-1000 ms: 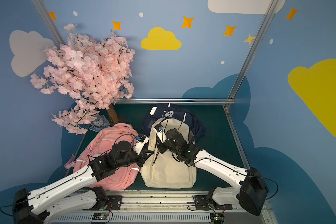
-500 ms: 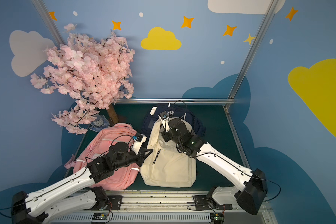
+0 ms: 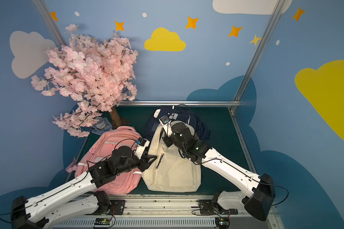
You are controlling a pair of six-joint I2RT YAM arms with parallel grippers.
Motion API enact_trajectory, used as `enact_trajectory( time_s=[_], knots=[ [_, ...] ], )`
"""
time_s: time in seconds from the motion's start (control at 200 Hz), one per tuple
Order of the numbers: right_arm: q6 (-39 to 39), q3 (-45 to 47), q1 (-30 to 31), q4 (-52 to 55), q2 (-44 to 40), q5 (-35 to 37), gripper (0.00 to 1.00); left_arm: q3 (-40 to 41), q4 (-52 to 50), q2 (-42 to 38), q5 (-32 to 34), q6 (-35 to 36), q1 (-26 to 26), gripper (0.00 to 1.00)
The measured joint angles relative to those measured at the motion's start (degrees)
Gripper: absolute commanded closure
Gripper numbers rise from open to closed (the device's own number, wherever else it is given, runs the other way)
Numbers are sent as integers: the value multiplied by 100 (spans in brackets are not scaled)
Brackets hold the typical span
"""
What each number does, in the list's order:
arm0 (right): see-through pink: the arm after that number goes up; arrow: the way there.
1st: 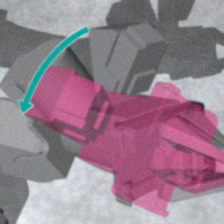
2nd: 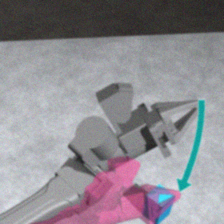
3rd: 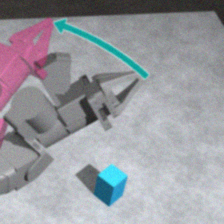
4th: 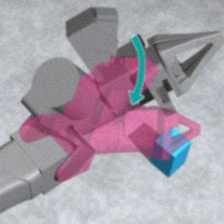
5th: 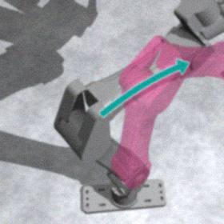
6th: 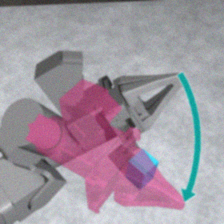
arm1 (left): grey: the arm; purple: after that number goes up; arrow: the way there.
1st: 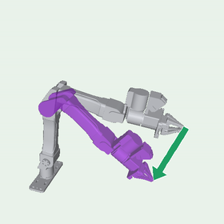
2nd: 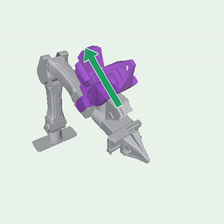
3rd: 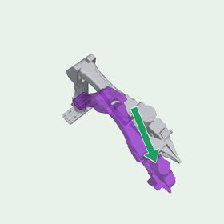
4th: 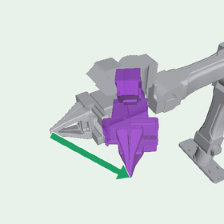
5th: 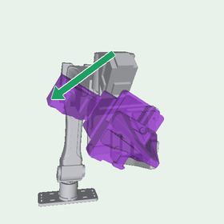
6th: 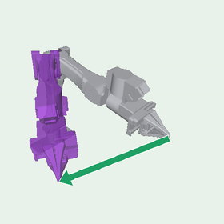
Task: Zip up the backpack
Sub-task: Zip the zipper on the backpack.
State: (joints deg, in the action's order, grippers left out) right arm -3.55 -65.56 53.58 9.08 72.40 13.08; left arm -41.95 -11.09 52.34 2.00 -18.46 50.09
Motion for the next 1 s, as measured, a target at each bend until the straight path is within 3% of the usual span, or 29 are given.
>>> enact_trajectory(
  time_s=[0.115, 0.225, 0.31, 0.38, 0.556, 0.641, 0.821, 1.001],
  knots=[
    [-122, 55, 334, -109, -118, -48, 100, -387, -74, 87, 33, 98, -170, 22],
    [-210, 96, 570, -243, -138, -7, 100, -706, -83, 251, 42, 144, -428, 23],
    [-271, 197, 680, -295, -188, 9, 100, -798, -81, 433, -33, 166, -643, 31],
    [-282, 262, 739, -306, -221, 22, 100, -798, -87, 592, -151, 160, -763, 43],
    [-258, 289, 754, -302, -232, 225, 100, -754, -31, 743, -514, 127, -809, 72],
    [-136, 245, 658, -203, -232, 304, 100, -680, 50, 719, -610, 129, -815, 81],
    [245, -31, 9, -26, -236, 389, 100, -404, 138, 564, -638, 85, -820, 87],
    [516, -76, -457, 37, -299, 345, 100, -197, 96, 369, -562, 39, -820, 85]
  ],
)
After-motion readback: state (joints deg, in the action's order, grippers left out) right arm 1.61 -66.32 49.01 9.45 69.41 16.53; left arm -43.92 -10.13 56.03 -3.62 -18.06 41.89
